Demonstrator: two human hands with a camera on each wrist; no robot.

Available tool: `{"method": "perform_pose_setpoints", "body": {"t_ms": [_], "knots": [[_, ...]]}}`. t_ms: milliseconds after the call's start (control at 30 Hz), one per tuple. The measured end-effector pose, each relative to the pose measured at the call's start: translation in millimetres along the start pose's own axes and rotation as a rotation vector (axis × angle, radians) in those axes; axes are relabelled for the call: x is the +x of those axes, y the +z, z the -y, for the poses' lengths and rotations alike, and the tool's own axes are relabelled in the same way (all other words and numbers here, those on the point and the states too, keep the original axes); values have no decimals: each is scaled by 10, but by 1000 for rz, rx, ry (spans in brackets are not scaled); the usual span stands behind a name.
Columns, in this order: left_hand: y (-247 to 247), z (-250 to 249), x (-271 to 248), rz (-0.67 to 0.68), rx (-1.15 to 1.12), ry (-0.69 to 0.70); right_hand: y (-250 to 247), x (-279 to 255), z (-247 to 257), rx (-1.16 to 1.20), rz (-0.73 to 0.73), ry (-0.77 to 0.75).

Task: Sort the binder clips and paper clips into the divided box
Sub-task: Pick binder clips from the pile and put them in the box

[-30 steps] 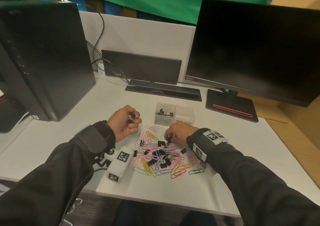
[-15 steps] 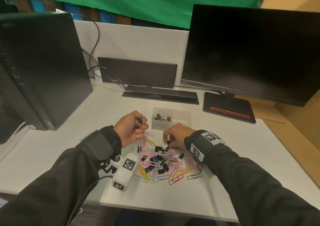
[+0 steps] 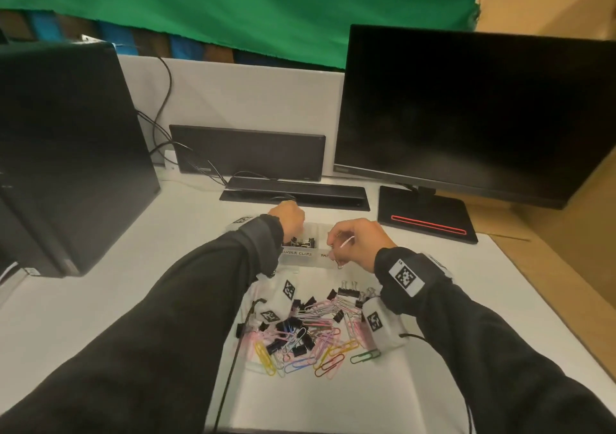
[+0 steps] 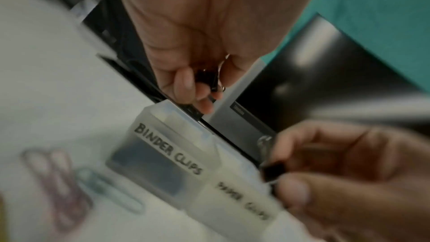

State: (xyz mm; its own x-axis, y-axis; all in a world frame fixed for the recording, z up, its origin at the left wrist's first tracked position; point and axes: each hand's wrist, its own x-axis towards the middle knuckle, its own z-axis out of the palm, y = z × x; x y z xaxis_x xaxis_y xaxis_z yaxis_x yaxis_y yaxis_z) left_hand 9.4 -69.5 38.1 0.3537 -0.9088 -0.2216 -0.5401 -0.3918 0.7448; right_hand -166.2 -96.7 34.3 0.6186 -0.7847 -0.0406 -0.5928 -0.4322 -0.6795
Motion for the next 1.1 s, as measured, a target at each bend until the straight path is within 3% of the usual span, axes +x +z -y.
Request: {"method": "perform_pose_setpoints", "body": {"t_ms": [67, 133, 233, 400, 467, 567, 667, 733, 867, 1100], "knots": [[84, 20, 80, -29, 299, 47, -5, 43, -5, -15, -65, 10], [119, 38, 68, -13, 450, 91, 17, 92, 17, -20, -127, 22], [47, 114, 28, -8, 334, 153, 101, 214, 91, 34, -184, 18], [-245, 210, -277, -164, 259, 269, 335, 490, 238, -41, -194, -50], [-345, 283, -487, -134, 386, 287, 405, 555, 298, -132, -152, -69], [-394, 518, -788, 120, 641, 202, 478, 556, 354, -307, -30, -85], [-346, 811, -980, 299, 731, 105, 514, 425, 387, -390, -47, -191], [-302, 951, -1048, 301, 722, 111, 523, 268, 402, -395, -1, -260], [-228, 1034, -1136, 264, 658, 180, 550, -27, 383, -526, 310, -199], [-155, 1064, -1210, 225, 624, 226, 729, -155, 356, -543, 379, -167]]}}
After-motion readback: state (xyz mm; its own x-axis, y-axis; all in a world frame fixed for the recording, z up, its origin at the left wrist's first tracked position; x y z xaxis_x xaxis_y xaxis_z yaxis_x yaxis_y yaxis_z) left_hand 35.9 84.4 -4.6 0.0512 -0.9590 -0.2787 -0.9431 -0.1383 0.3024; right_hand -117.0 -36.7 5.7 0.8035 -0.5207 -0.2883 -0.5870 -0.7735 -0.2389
